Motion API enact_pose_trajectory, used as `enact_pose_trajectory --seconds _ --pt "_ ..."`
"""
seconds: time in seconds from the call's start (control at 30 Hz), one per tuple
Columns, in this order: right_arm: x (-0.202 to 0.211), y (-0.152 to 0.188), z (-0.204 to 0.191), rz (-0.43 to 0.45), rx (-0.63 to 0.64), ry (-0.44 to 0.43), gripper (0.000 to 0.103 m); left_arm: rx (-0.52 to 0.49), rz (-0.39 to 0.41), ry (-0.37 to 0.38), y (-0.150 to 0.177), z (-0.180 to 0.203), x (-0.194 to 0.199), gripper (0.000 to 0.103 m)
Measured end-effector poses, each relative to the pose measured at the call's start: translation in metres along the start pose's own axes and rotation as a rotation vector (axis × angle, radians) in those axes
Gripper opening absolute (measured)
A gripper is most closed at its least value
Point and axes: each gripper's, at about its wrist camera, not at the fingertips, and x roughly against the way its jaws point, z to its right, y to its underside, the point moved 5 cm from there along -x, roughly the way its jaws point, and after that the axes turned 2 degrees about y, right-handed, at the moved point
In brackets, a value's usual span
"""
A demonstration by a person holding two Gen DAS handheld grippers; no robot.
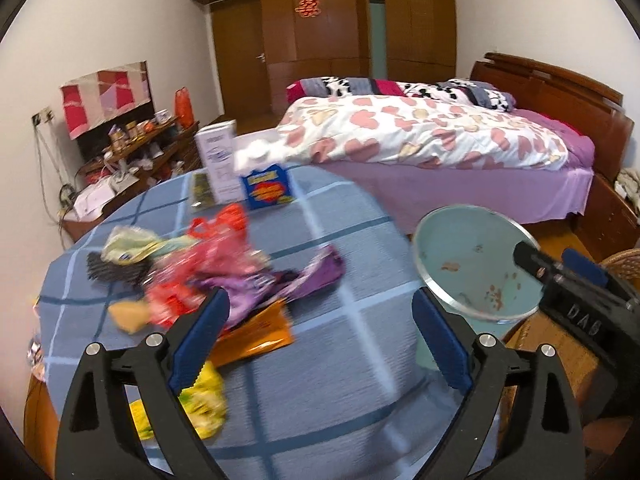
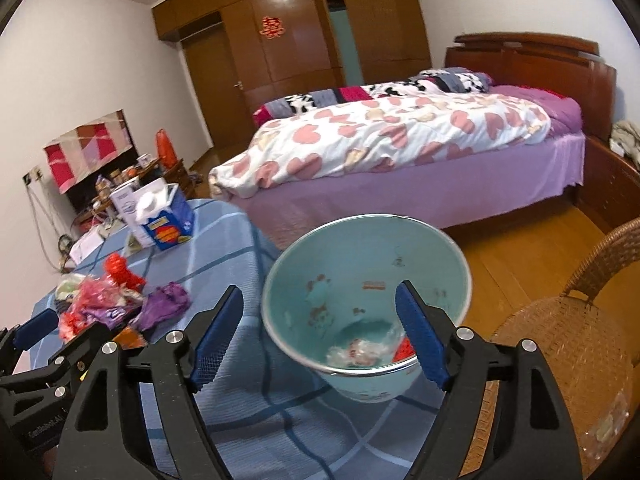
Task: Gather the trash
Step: 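Move the left tool back to the table and grasp the yellow-red wrapper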
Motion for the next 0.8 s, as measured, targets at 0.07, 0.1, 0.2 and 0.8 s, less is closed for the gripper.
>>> enact_pose_trajectory --seconds 0.07,0.1,0.2,0.8 --pt "0.001 0.002 -0.012 -0.005 0.016 -0.021 0.078 0.015 -0.001 -0.017 0.008 -0.019 0.005 0.091" --pt "0.001 0.004 -0.018 -0.011 0.024 -0.034 0.078 0.021 -0.001 -0.024 0.011 -0.028 0.008 0.091" --pt "0.002 0.011 -0.035 -0.024 0.049 -0.066 0.078 0.054 -0.009 -0.062 0.025 -0.061 0.015 0.091" --pt "-0.005 0.051 -0.124 -0.123 0.233 -0.206 0.078 0.155 -0.104 -0.042 0.091 -0.142 0.008 0.091"
